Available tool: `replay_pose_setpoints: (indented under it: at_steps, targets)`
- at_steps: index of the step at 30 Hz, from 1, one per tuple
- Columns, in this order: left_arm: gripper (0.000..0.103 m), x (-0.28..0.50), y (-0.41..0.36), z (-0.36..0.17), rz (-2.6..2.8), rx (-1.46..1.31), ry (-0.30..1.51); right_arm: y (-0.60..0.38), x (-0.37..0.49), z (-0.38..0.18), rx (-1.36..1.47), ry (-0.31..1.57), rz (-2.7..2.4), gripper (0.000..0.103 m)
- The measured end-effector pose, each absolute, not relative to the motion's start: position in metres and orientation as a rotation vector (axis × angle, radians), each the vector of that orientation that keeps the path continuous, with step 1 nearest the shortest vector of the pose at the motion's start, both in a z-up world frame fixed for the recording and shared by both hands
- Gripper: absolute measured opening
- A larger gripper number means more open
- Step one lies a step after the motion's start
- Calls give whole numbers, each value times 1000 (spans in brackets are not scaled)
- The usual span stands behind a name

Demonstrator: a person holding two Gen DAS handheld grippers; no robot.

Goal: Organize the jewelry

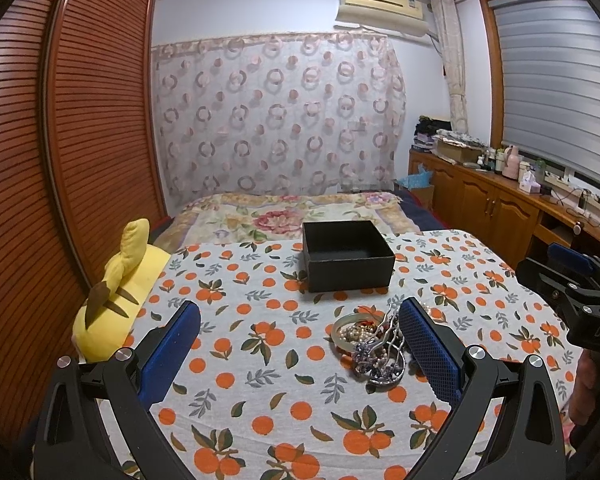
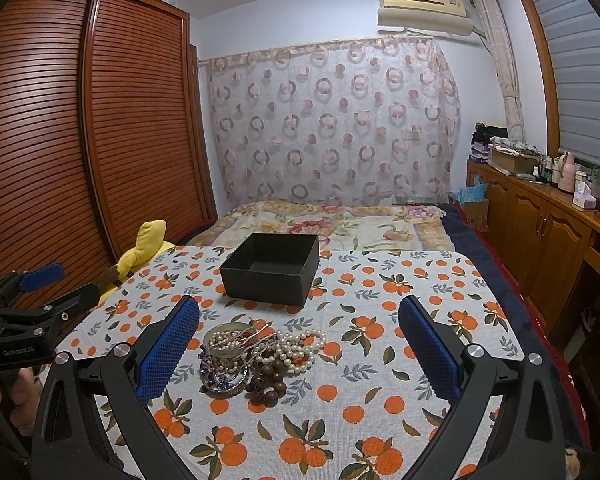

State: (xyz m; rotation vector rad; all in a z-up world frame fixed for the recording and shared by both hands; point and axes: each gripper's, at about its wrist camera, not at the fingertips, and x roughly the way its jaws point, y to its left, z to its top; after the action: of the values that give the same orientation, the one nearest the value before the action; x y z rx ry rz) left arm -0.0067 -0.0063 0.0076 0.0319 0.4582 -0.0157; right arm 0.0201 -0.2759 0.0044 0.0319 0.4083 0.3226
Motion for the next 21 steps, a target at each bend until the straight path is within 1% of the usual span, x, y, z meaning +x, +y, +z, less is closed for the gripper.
replay_pose_setpoints:
  at_steps: [12, 21]
  targets:
    - [96, -8, -12, 7, -21, 32, 464, -274, 20, 6, 31, 414, 324, 101]
    - [96, 5, -10, -16, -54, 26, 522, -285, 23, -9, 20, 448, 350, 101]
